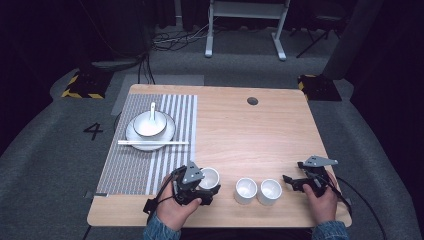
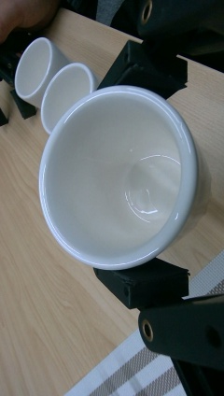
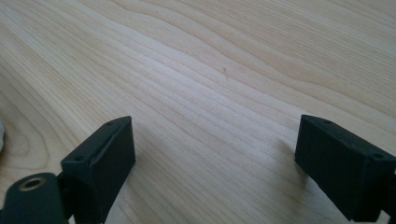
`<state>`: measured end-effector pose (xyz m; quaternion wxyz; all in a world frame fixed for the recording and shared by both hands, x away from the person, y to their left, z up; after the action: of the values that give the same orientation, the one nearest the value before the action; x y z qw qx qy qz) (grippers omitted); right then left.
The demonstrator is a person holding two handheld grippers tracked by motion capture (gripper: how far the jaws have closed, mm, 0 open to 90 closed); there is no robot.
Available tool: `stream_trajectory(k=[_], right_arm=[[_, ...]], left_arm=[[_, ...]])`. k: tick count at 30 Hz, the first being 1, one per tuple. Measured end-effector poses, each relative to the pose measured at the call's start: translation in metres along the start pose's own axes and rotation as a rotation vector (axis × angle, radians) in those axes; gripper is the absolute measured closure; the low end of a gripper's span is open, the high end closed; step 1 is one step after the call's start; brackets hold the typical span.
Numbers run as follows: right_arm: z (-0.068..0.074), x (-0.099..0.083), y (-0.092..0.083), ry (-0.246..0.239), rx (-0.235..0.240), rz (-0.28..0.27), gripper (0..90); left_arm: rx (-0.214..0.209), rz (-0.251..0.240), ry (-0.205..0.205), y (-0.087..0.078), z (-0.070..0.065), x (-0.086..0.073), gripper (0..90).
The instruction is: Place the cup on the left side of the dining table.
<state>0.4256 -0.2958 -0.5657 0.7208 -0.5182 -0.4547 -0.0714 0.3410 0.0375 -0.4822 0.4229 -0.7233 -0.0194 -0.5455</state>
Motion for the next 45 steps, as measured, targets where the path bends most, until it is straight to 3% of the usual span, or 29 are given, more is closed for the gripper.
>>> stream_trajectory(k=[11,20,27,33,38,45], right_arm=[[0.000,0.000,0.000,0.000,0.001,0.000,12.4],[0.000,0.000,0.000,0.000,0.000,0.000,12.4],[0.000,0.000,0.000,0.000,0.000,0.000,12.4],[0.000,0.000,0.000,0.000,0.002,0.000,12.4],[0.000,0.000,0.000,-0.001,0.002,0.000,12.4],[0.000,0.000,0.000,0.000,0.001,0.000,12.4]], left_arm=[[0.055,-0.027,-0.017,-0.014,0.016,0.005,26.5],[0.144,-0.027,-0.033,-0.028,0.039,0.006,26.5],[0.189,-0.056,-0.067,-0.041,0.057,0.008,26.5],[0.280,-0.071,-0.085,-0.050,0.074,0.009,26.5],[0.326,-0.090,-0.107,-0.055,0.087,0.010,26.5],[0.347,-0.097,-0.150,-0.052,0.101,0.004,26.5]])
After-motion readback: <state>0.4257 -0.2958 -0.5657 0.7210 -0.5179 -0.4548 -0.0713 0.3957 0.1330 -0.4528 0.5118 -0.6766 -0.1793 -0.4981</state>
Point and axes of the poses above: each handheld gripper's, and its own axes: y roughly forward along the jaws, x roughly out of its top, z roughly to its left, the point moved 9 cm from there along y, roughly forward along the jaws, and after that the axes turned 4 degrees about y, right-handed, at the moved point
